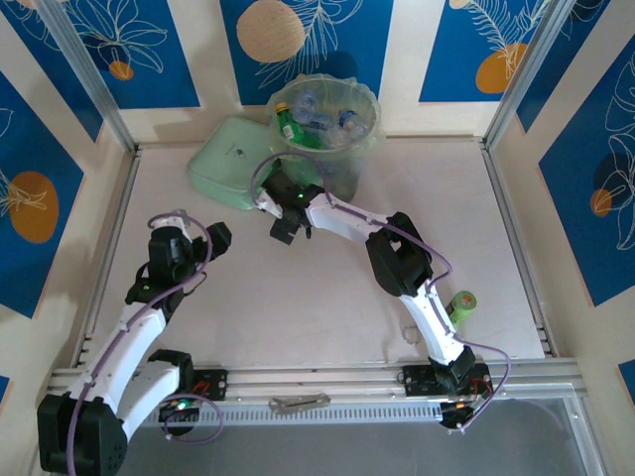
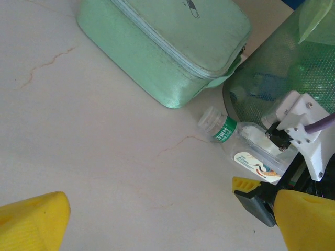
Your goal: Put the plastic bottles in the bin
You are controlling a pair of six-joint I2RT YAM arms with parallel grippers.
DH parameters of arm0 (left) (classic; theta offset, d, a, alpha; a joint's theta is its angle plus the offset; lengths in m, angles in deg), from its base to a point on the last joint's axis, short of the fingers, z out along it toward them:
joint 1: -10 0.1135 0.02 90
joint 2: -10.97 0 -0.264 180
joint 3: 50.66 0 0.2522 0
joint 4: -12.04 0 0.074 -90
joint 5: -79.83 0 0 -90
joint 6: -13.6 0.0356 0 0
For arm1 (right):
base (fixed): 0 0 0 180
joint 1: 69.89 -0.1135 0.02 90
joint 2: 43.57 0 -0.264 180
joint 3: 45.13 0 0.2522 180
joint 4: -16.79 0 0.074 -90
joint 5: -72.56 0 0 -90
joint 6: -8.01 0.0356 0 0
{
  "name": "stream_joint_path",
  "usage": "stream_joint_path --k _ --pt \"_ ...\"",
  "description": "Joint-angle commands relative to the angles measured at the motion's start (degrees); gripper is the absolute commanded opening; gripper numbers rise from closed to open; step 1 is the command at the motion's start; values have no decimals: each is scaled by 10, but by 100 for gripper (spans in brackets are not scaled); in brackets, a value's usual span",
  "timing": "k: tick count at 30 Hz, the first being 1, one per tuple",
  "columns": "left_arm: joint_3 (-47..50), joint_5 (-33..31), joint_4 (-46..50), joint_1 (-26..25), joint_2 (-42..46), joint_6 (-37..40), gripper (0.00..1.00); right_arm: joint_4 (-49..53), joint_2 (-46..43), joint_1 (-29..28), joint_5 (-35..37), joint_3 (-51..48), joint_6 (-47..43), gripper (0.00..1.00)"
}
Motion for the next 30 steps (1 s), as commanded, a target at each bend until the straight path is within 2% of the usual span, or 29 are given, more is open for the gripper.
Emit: stream_joint_path --k 1,5,12,16,24,30 --pt "3 7 -3 11 10 -3 99 1 23 3 16 23 -34 99" --pt "-3 9 -4 13 7 -2 99 17 34 4 -6 32 -30 99" --pt "-5 12 -10 15 -2 -6 99 86 28 4 -111 50 8 98" --pt "-5 14 -14 15 -6 -6 99 85 -7 -2 -174 26 37 97" --pt "-11 17 -21 19 -17 -5 99 58 -43 -18 -138 5 58 97" --pt "-13 24 -26 19 -21 -9 99 63 -3 -17 -27 40 64 98"
